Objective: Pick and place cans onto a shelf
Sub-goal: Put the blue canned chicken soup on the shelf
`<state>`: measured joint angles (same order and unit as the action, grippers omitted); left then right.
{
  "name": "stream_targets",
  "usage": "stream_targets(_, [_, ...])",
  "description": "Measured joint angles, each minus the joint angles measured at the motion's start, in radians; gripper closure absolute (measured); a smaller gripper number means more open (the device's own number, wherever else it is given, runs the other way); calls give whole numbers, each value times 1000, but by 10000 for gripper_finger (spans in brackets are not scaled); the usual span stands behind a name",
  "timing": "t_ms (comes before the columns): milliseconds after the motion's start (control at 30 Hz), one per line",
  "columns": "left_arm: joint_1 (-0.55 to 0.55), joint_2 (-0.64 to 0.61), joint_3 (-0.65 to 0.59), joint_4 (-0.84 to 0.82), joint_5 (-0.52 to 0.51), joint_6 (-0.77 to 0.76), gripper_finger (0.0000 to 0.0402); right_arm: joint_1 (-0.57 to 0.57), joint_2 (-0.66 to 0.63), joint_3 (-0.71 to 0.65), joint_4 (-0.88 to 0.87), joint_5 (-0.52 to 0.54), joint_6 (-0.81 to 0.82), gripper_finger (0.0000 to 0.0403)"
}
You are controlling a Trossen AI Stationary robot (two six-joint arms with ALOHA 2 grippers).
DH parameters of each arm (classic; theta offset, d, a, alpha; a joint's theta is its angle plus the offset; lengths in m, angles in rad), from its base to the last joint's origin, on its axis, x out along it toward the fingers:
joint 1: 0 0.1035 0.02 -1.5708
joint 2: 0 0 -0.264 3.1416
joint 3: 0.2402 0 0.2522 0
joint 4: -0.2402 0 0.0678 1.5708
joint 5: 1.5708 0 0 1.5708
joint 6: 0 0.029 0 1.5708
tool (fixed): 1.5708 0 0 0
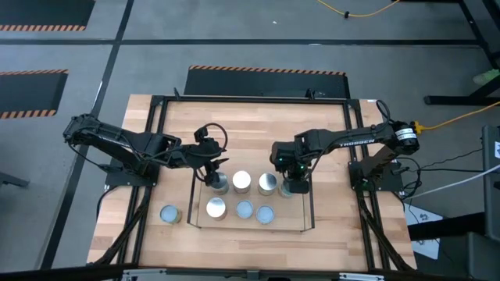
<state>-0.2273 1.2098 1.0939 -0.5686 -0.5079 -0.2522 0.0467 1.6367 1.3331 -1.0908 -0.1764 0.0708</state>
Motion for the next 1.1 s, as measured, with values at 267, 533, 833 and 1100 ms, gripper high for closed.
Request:
stream_targets(267, [0, 0, 0, 0, 0, 0, 269, -1, 0, 0, 2, 0, 0, 374])
stream_targets(533, [0, 0, 0, 0, 0, 0, 269, -1, 0, 0, 2, 0, 0, 374])
stream_targets(833, [0, 0, 0, 0, 0, 0, 269, -1, 0, 0, 2, 0, 0, 374])
stream_targets(1100, [0, 0, 0, 0, 0, 0, 269, -1, 0, 0, 8, 19, 2, 374])
